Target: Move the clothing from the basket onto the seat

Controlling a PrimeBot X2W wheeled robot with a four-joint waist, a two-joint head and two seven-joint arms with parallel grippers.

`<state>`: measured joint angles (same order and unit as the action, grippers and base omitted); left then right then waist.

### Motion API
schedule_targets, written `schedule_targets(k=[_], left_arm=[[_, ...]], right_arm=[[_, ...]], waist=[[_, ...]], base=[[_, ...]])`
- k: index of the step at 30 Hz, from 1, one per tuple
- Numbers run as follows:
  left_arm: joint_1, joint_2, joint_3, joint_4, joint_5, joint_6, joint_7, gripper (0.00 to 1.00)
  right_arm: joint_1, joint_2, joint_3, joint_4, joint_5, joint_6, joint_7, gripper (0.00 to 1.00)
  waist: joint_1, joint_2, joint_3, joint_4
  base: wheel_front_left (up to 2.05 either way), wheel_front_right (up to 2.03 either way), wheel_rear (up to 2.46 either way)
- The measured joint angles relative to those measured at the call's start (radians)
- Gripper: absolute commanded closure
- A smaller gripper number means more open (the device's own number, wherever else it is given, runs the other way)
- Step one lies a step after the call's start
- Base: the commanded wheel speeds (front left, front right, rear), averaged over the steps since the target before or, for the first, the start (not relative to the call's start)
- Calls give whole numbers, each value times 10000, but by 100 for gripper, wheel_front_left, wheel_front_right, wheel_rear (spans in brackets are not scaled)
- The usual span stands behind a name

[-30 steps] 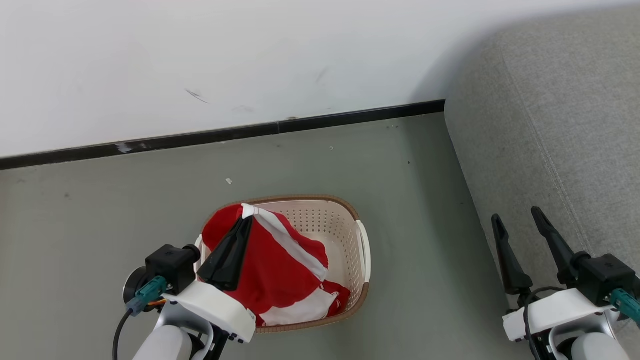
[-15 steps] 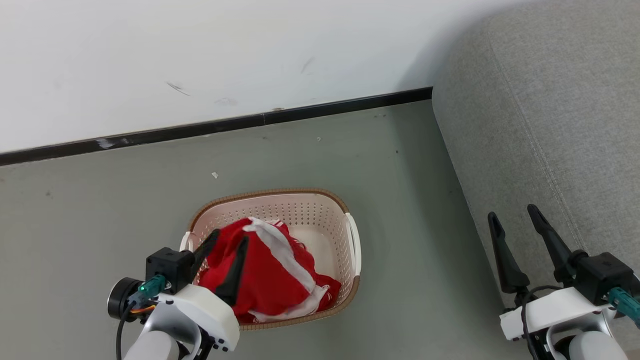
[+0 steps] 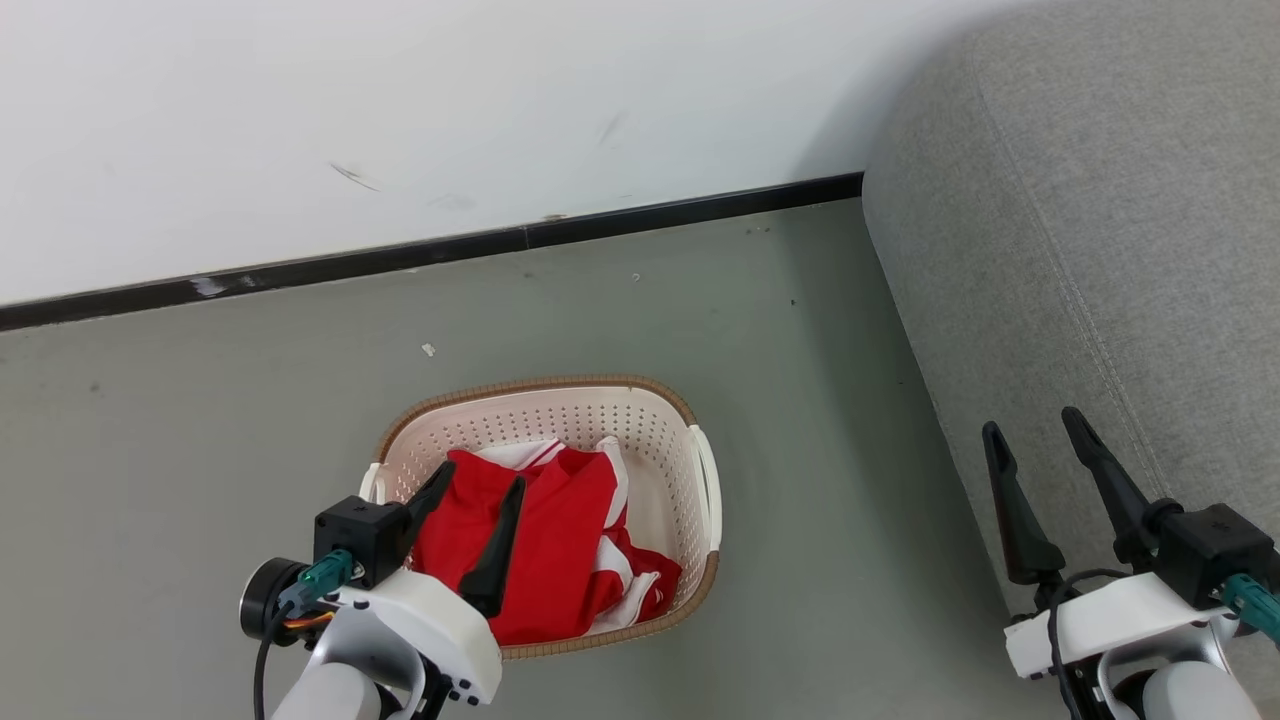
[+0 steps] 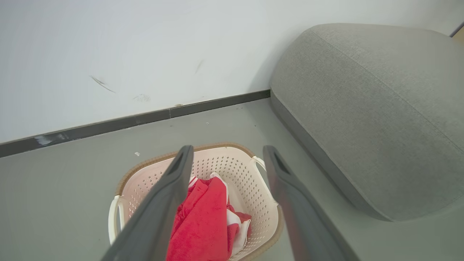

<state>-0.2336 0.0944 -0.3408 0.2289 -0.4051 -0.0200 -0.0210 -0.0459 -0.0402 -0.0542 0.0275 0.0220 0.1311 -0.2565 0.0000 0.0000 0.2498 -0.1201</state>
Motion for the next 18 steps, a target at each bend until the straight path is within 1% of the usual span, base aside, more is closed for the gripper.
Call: schedule_targets(k=[7, 13, 18], left_arm=[[171, -234, -4, -132, -217, 0, -525, 0], [432, -274, -67, -125, -255, 13, -928, 0], [448, -307, 115, -144, -255, 226, -1432, 0]], right_arm=[[-15, 0, 4, 0, -134, 0, 0, 0], [-12, 2, -31, 8, -253, 0, 0, 0], [14, 2, -59, 25, -428, -2, 0, 0]], waist=[[0, 0, -111, 93], [0, 0, -249, 232], [0, 0, -366, 384]], base=[[0, 0, 0], [0, 0, 0], [0, 0, 0]])
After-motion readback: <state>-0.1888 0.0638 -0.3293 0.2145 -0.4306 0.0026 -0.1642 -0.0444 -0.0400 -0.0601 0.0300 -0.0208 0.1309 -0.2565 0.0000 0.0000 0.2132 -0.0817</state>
